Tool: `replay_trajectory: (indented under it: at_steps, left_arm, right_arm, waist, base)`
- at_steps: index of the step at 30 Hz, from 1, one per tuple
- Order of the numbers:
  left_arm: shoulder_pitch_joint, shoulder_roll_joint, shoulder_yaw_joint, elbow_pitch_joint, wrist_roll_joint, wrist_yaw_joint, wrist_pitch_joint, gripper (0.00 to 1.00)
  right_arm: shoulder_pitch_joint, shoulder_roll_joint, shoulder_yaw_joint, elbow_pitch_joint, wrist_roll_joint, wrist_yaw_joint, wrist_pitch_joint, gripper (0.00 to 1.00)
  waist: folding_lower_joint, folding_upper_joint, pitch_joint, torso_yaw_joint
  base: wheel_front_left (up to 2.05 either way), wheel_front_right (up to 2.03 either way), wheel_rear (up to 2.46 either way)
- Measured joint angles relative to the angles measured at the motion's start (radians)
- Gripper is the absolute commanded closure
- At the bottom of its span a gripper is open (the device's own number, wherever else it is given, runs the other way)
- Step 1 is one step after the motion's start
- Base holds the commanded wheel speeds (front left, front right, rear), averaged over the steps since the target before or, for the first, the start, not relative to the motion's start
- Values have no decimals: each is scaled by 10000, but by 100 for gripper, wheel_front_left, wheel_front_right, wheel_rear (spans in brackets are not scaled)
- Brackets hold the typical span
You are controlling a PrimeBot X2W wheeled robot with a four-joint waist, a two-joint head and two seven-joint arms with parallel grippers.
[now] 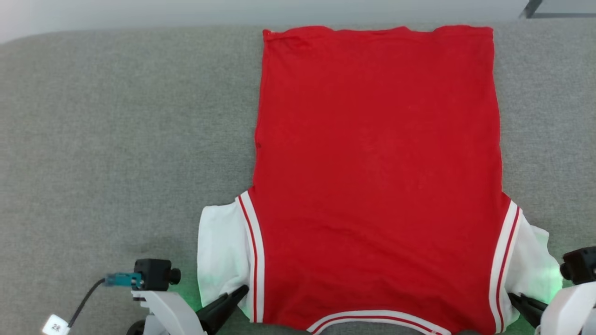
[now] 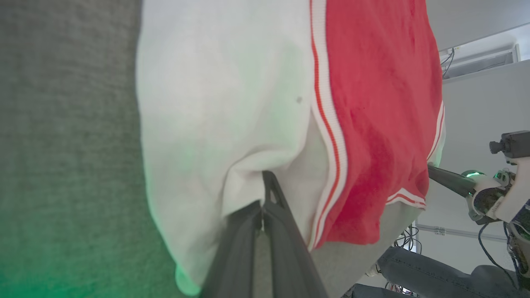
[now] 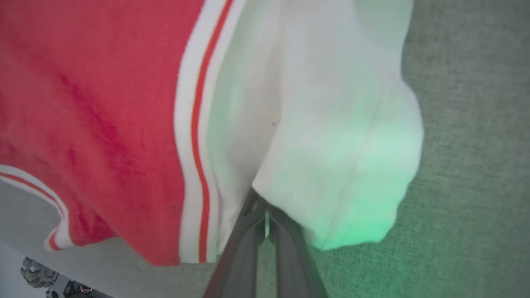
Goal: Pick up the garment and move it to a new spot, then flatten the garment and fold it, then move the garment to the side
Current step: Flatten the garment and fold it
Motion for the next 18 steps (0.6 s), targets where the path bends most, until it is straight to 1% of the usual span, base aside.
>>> replay_trajectory:
  at_steps: [3,6,7,8,9,11,13,16,18]
  left_arm:
    - [-128,-58,-92,405,119,-123,-36,100]
    - [-137,-88,-98,669,155,-221,-155,100]
    - [-135,-84,-92,729,153,-253,-165,100]
    - [-121,-84,-75,755,128,-270,-192,100]
    - [-91,-77,-52,773,79,-272,-198,100]
    - [-21,-42,-35,780,65,-274,-247,100]
    - [38,-17,-21,763,69,-274,-295,100]
    - [128,38,-13,644,96,-261,-359,100]
    - [124,35,-56,518,167,-259,-368,100]
  right_arm:
    - [-156,-180,460,424,-199,2,-514,100]
    - [-318,-190,779,823,-201,4,-1022,100]
    - [-365,-238,911,903,-228,4,-1158,90]
    - [-395,-328,1074,922,-305,4,-1352,52]
    - [-423,-439,1231,911,-384,2,-1582,0]
    - [-422,-539,1289,838,-537,2,-1879,0]
    - [-416,-665,1099,510,-662,4,-1977,0]
    - [-171,-874,343,-460,-391,-6,-1659,0]
    - [102,-922,-405,-1290,-36,-6,-1258,0]
  waist:
    - [0,0,-7,-58]
    - [0,0,-79,-166]
    - [0,-1,-114,-204]
    - [0,0,-148,-248]
    - [0,0,-182,-299]
    - [0,0,-255,-396]
    - [0,0,-319,-482]
    - [0,0,-355,-553]
    - [0,0,-332,-517]
  base:
    - [0,0,0]
    - [0,0,0]
    - [0,0,0]
    - [0,0,0]
    - [0,0,0]
    - [0,0,0]
    - [0,0,0]
    - [0,0,0]
    - [0,0,0]
